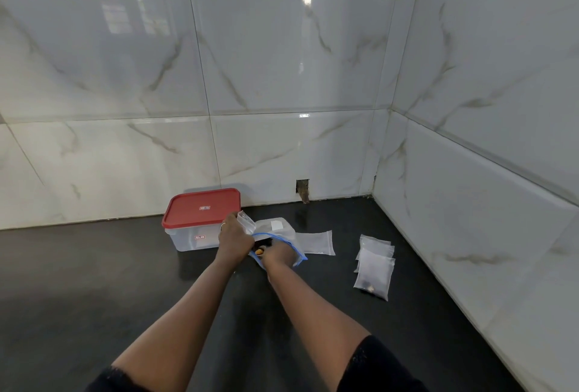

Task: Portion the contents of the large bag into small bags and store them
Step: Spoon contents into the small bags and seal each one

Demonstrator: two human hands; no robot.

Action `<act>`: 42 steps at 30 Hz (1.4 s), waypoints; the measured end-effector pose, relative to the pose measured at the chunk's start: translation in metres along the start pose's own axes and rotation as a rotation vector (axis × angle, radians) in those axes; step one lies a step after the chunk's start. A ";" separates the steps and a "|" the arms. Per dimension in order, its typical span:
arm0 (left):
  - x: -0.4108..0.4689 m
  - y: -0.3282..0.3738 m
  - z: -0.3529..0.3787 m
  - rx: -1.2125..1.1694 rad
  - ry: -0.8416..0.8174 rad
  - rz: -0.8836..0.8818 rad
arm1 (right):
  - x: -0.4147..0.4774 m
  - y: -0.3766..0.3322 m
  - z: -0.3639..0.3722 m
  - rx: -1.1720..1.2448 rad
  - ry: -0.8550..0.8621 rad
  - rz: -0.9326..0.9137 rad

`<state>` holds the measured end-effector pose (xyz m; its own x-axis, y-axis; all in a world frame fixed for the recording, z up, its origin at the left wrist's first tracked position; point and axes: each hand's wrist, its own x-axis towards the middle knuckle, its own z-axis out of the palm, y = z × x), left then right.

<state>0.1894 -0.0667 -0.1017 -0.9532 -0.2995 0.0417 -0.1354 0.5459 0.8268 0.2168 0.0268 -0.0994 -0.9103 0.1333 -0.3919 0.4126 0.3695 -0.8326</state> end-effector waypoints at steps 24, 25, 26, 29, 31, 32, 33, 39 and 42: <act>-0.002 0.011 0.032 0.016 -0.102 0.060 | 0.017 0.014 -0.058 -0.014 0.315 0.056; -0.003 0.009 0.032 0.017 -0.104 0.062 | 0.018 0.016 -0.060 0.011 0.315 0.074; -0.003 0.008 0.032 0.019 -0.103 0.062 | 0.018 0.017 -0.062 0.046 0.310 0.087; -0.006 0.004 0.032 0.021 -0.117 0.067 | 0.018 0.018 -0.069 0.143 0.302 0.111; -0.008 0.003 0.032 0.013 -0.131 0.073 | 0.018 0.019 -0.075 0.175 0.298 0.121; -0.009 0.003 0.032 0.004 -0.132 0.078 | 0.018 0.020 -0.077 0.184 0.297 0.123; -0.010 0.002 0.032 -0.007 -0.131 0.086 | 0.019 0.021 -0.079 0.177 0.297 0.124; -0.018 0.005 0.037 -0.047 -0.121 0.118 | 0.020 0.018 -0.100 -0.018 0.251 0.110; -0.019 0.007 0.038 -0.062 -0.092 0.136 | 0.022 0.014 -0.115 -0.049 0.200 0.096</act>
<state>0.1966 -0.0277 -0.1179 -0.9827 -0.1516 0.1061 0.0107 0.5259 0.8505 0.1989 0.1401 -0.0744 -0.8575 0.3479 -0.3791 0.5001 0.3899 -0.7732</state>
